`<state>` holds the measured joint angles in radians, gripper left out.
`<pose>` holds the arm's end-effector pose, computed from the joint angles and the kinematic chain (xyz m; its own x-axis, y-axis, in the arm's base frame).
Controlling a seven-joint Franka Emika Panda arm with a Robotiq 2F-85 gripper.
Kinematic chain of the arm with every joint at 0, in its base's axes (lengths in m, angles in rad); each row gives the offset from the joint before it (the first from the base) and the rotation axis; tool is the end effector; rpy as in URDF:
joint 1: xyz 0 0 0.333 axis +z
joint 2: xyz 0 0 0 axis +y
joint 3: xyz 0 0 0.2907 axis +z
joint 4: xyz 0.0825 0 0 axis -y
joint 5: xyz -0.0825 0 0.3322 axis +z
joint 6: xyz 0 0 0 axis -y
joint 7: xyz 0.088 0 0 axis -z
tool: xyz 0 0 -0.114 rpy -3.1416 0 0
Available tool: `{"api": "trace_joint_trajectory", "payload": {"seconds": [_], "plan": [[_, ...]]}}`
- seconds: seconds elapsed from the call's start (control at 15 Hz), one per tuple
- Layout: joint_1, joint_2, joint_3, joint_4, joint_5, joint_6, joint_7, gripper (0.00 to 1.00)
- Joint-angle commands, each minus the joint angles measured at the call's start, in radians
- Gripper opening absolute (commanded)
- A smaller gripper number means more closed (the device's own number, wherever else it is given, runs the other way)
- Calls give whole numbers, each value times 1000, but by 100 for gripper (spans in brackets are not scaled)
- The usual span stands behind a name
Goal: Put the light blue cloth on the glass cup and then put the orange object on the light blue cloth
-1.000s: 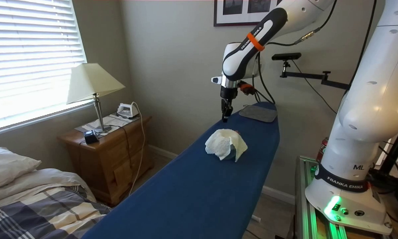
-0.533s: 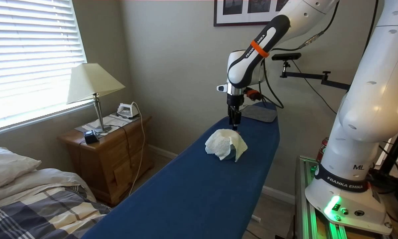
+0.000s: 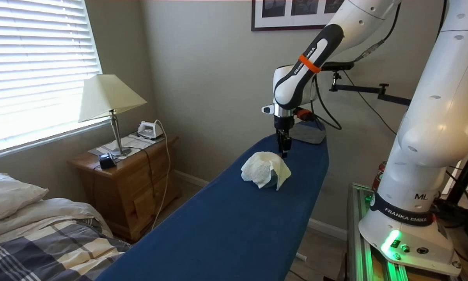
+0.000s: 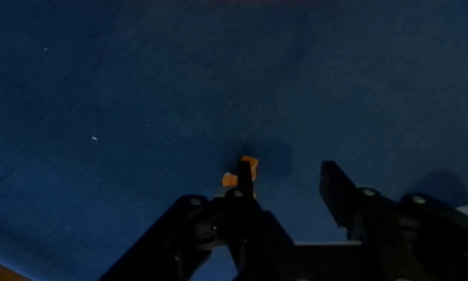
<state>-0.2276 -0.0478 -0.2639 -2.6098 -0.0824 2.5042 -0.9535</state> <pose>0.3537 -0.1881 0.2750 0.8605 0.5057 -0.0613 0.5048 -0.8627 -0.0301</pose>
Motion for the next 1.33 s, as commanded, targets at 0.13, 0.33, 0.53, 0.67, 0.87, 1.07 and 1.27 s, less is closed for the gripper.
{"api": "trace_joint_trajectory", "payload": {"seconds": [0.13, 0.33, 0.53, 0.67, 0.87, 1.07, 1.27], "plan": [[-12, 34, -4, 5, -27, 52, 20, 67], [-11, 60, 0, 16, -15, 83, 23, 68], [-10, 86, 5, 25, -3, 109, 21, 63], [-10, 99, 9, 30, 3, 116, 19, 62], [-10, 109, 17, 36, 5, 120, 17, 48], [-10, 107, 22, 39, 2, 116, 15, 29], [-9, 98, 27, 36, -2, 115, 14, 26]]}}
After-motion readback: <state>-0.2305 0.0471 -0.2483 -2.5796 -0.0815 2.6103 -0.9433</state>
